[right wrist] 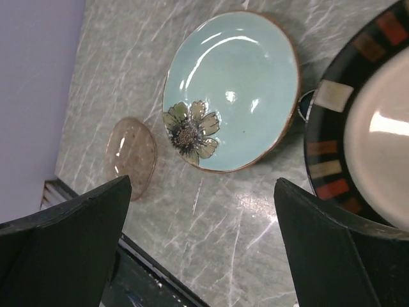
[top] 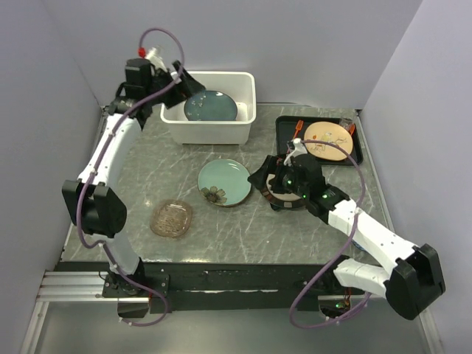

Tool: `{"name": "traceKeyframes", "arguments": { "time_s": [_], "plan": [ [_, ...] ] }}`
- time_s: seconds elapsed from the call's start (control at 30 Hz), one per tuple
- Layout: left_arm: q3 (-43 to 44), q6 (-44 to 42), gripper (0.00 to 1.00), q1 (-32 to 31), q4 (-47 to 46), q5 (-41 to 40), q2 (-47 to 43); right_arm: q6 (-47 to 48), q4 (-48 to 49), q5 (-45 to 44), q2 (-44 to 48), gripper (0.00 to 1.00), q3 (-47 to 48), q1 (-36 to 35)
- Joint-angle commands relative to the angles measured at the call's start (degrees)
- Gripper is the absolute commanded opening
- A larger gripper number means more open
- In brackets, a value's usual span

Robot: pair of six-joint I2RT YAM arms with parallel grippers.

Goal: Place the plates into the plastic bin on the countertop
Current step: Pick up the plate at the center of the board.

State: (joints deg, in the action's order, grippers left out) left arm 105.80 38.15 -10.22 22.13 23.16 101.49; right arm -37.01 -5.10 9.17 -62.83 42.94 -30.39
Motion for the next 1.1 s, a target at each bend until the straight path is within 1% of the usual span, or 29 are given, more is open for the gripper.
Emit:
{"name": "traceKeyframes", "arguments": {
  "time_s": [0.0,0.03,0.1,0.13,0.2,0.23,0.3,0.33,0.43,0.6,0.73,0.8,1.03,1.07],
  "plan": [
    [-4.19,-2.82,0.9,-6.47,-2.8,2.06,-3.4,-1.13,-2.72,-5.48,3.76,1.0,-1.01,2.26],
    [-5.5,-3.43,0.9,-8.4,-2.62,2.59,-3.58,-1.56,-3.07,-5.83,4.2,1.0,-1.36,2.96],
    [-7.52,-3.52,0.9,-10.08,-3.23,3.64,-4.02,-2.09,-4.21,-5.74,5.51,1.0,-2.59,5.6],
    [-10.76,-3.35,0.9,-11.65,-4.19,4.26,-4.54,-2.36,-4.39,-5.57,5.96,1.0,-3.12,6.65],
    [-13.67,-3.26,0.9,-12.89,-6.3,6.45,-4.55,-2.62,-5.09,-5.22,7.27,1.0,-4.61,10.17],
    [-16.73,-3.35,0.9,-14.03,-7.01,6.55,-4.55,-2.71,-5.35,-5.21,7.63,1.0,-5.05,11.48],
    [-19.56,-3.0,0.9,-15.18,-8.85,6.46,-4.37,-2.8,-6.76,-6.43,9.12,1.0,-6.19,14.81],
    [-22.88,-2.04,0.9,-15.27,-10.42,6.9,-4.29,-3.5,-7.37,-7.23,9.65,1.0,-6.55,15.88],
    [-27.29,-0.19,0.9,-15.53,-15.18,8.04,-3.15,-4.73,-8.43,-10.21,12.55,1.0,-8.74,19.48],
    [-25.73,-0.53,0.89,-16.67,-14.39,9.27,2.21,-5.44,-10.19,-15.49,17.99,1.0,-11.29,23.27],
    [-26.25,1.48,0.88,-17.38,-18.07,10.5,5.73,-4.03,-12.21,-16.46,17.83,0.99,-10.86,27.48],
    [-26.26,2.45,0.88,-17.73,-20.37,10.94,6.78,-3.33,-12.21,-16.9,17.39,0.98,-11.21,28.37],
    [-23.18,3.68,0.85,-18.17,-21.69,12.43,12.58,-2.53,-8.53,-13.48,15.19,0.93,-13.32,32.41],
    [-22.92,4.03,0.85,-18.17,-23.17,12.61,13.02,-2.71,-8.0,-12.78,14.58,0.92,-13.84,33.02]
  ]
}}
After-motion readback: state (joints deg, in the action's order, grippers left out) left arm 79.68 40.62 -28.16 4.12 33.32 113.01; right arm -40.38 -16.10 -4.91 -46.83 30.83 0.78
